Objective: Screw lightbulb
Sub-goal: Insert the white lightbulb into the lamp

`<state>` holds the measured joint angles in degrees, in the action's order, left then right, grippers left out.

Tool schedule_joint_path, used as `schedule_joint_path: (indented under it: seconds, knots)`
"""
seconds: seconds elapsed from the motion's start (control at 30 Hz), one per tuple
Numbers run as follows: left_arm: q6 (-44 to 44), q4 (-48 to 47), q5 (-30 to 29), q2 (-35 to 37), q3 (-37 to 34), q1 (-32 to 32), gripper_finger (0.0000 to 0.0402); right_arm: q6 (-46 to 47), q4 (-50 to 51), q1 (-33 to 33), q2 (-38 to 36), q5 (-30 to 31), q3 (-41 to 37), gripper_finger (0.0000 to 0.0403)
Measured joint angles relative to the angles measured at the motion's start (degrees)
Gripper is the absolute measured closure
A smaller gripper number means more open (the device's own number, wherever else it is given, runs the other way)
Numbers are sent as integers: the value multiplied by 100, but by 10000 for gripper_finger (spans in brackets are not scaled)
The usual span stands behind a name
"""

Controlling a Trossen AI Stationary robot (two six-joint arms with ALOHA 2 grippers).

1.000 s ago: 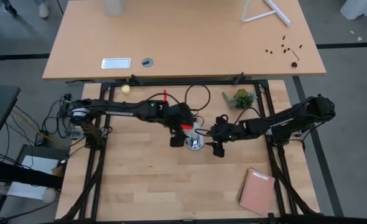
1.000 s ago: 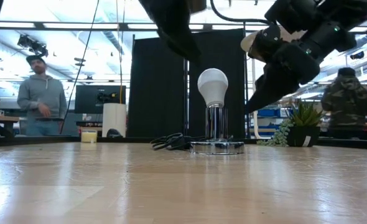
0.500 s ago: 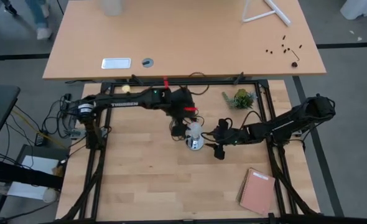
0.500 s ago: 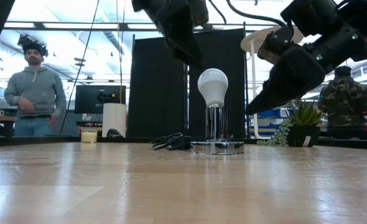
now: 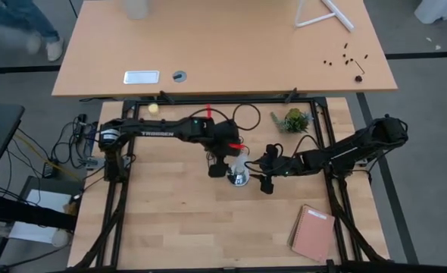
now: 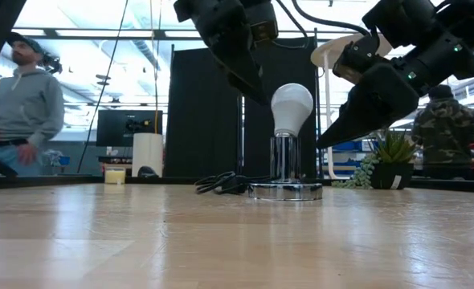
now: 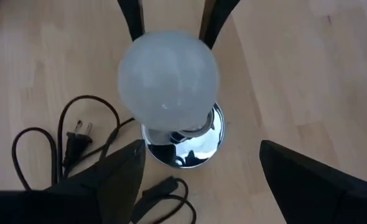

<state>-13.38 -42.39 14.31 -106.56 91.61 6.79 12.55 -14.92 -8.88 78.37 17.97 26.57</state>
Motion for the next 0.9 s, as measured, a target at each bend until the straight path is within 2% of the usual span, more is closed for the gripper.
schedule_joint_path:
  seconds: [0.2,0.37,0.57,0.67,0.77,0.9]
  knots:
    - [53,-28,-148,0,0,-66,81,-74,-62,0,0,1,0,151]
    - [468,-280,-216,104,7,-86,81,-150,274,0,-45,-3,0,151]
    - [643,-543,-788,435,7,-395,81,-225,746,7,-401,-89,0,151]
    - [732,-463,-1049,609,-45,-608,87,-170,1446,7,-625,-110,161,151]
    - [821,-100,-1236,870,-510,-793,98,-77,2350,7,-750,-111,572,151]
    - [1224,993,-1405,1363,-1685,-982,117,-174,3085,7,-748,-113,1058,151]
